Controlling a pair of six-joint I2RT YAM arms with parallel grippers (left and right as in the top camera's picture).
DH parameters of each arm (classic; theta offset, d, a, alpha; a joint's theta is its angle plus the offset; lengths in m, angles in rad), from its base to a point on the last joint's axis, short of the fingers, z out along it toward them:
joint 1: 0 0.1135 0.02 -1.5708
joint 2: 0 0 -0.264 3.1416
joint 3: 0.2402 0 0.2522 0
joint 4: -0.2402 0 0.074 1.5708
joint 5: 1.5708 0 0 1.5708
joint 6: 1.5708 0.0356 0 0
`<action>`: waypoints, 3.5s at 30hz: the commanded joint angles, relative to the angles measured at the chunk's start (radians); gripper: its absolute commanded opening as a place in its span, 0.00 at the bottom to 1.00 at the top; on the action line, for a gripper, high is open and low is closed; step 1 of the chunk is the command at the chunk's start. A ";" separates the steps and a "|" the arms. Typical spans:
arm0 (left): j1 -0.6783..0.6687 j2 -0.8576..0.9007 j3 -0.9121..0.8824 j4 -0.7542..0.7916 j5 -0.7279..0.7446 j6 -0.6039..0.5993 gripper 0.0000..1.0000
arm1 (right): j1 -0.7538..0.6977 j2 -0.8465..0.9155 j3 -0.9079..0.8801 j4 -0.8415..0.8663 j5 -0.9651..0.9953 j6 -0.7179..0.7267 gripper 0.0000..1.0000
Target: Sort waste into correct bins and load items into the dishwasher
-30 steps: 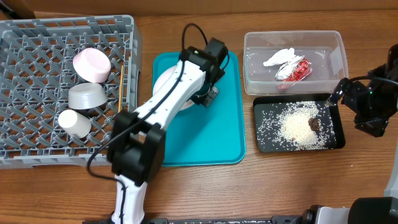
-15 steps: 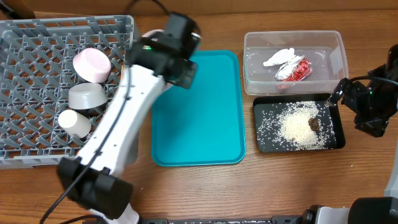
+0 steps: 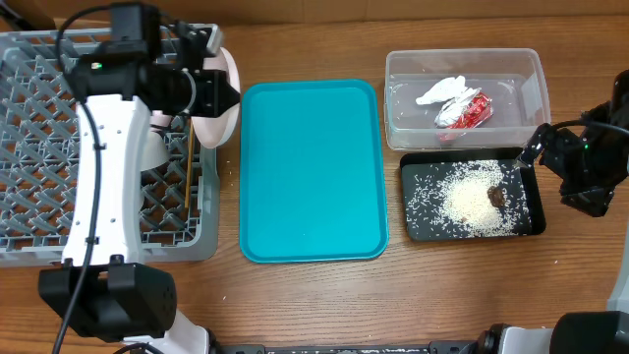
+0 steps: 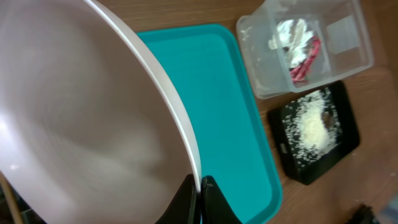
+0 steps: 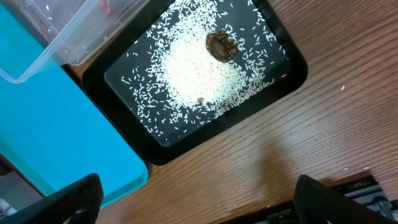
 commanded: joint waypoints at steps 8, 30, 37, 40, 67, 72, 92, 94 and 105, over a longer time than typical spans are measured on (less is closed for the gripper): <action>0.103 -0.021 -0.034 -0.003 0.171 0.081 0.04 | -0.002 -0.027 0.013 0.000 0.003 0.000 1.00; 0.161 0.090 -0.037 -0.015 0.116 0.115 0.04 | -0.002 -0.028 0.013 -0.005 0.003 -0.001 1.00; 0.163 0.090 -0.037 -0.019 0.015 0.114 0.09 | -0.002 -0.028 0.013 -0.006 0.003 -0.001 1.00; 0.163 0.090 -0.037 -0.024 -0.006 0.114 0.32 | -0.002 -0.028 0.013 -0.006 0.003 -0.001 1.00; 0.001 -0.211 -0.037 -0.176 -0.569 -0.132 1.00 | 0.322 -0.058 0.013 0.373 0.018 0.000 1.00; -0.064 -0.221 -0.037 -0.227 -0.600 -0.183 1.00 | 0.406 -0.058 0.013 0.520 0.072 -0.002 1.00; -0.077 -0.643 -0.442 -0.128 -0.589 -0.212 1.00 | 0.410 -0.223 -0.173 0.460 0.130 -0.056 1.00; -0.077 -0.754 -0.533 -0.070 -0.589 -0.213 1.00 | 0.410 -0.302 -0.244 0.500 0.130 -0.077 1.00; -0.077 -1.191 -0.759 0.025 -0.560 -0.274 1.00 | 0.409 -0.671 -0.435 0.476 0.193 -0.109 1.00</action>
